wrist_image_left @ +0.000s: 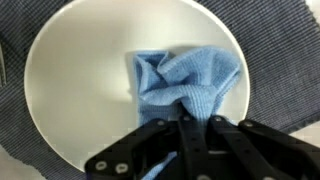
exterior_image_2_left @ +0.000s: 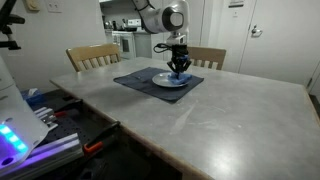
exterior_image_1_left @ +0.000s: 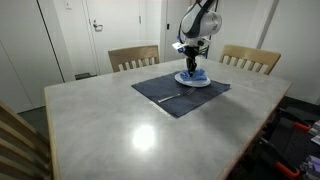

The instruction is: Pick up the blue towel from the table, wipe the white plate with it and put the towel back on the table.

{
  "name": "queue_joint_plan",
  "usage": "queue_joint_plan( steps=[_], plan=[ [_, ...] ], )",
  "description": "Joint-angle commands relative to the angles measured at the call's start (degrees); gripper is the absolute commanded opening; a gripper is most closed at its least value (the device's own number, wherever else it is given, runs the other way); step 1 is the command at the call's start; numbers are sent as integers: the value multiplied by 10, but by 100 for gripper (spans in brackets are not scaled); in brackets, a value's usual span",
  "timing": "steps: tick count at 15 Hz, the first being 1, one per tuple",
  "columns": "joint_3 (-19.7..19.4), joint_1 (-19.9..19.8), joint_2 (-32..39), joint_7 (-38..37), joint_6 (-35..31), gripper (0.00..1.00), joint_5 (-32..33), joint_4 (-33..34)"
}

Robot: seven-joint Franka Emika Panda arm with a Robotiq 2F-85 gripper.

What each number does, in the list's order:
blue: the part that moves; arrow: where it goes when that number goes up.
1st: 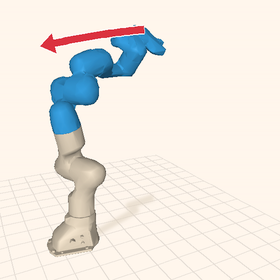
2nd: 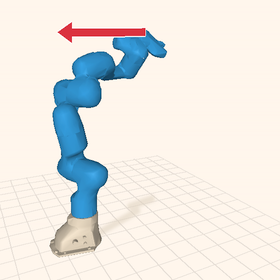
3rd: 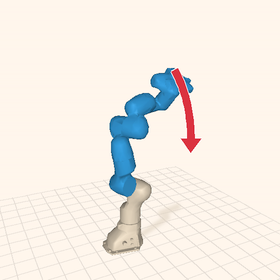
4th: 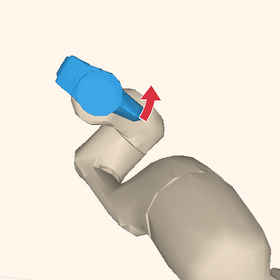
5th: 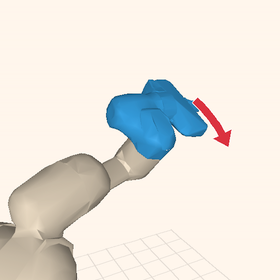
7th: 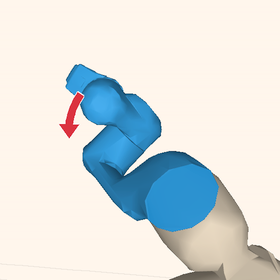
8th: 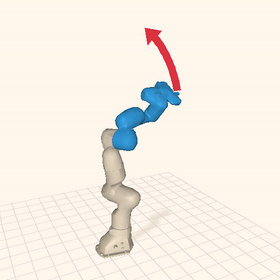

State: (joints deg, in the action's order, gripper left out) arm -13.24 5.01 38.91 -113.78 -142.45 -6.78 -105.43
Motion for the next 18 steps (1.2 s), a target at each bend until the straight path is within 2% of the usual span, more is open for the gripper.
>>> queue_joint_plan(
  steps=[1, 5, 9, 14, 18],
  plan=[
    [0, -14, 14, -4, 26, 3, 16, -10],
    [51, -62, 8, 92, 90, 3, -18, -1],
    [73, -87, 12, 166, 151, 3, -41, 17],
    [89, -91, 33, 237, 220, 3, -70, 53],
    [92, -79, 56, 239, 252, 3, -73, 91]
  ],
)
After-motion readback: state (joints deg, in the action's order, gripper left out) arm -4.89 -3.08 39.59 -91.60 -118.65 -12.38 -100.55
